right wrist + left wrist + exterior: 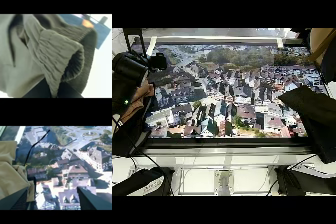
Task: Fold the clothes and pants, and hang the long-sleeved shirts on hangers.
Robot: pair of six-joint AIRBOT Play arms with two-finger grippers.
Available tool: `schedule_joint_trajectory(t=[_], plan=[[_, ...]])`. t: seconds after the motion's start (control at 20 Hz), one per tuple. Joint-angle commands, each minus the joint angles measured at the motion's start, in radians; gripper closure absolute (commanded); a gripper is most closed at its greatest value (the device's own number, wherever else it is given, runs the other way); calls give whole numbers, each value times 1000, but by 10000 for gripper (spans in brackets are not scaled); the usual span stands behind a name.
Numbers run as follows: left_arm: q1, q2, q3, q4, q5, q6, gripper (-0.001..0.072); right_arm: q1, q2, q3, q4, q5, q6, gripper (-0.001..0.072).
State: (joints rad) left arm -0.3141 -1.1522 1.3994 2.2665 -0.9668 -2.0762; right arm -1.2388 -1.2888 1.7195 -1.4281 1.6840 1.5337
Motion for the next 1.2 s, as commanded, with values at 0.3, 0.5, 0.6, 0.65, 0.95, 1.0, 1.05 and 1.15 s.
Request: schedule_joint_trajectory(t=[0.3, 0.5, 0.6, 0.65, 0.95, 1.0, 1.05, 1.15], plan=[[0, 0, 0, -27, 0, -3, 8, -89, 60, -245, -53, -12, 26, 105], [0, 0, 0, -27, -1, -3, 7, -71, 84, -92, 515, -79, 31, 253], [0, 0, 0, -27, -8, -3, 8, 33, 126, -92, 866, -134, -86, 665], [0, 0, 0, -27, -28, -3, 7, 116, 144, -92, 945, -136, -149, 701], [0, 0, 0, -26, -52, -3, 7, 745, 178, -92, 628, -128, -220, 701], [0, 0, 0, -26, -52, -3, 7, 835, 175, -92, 525, -127, -219, 701], [0, 0, 0, -26, -52, -3, 7, 908, 173, -92, 455, -122, -219, 701], [0, 0, 0, -26, -52, -3, 7, 1027, 172, -92, 386, -117, -219, 701]])
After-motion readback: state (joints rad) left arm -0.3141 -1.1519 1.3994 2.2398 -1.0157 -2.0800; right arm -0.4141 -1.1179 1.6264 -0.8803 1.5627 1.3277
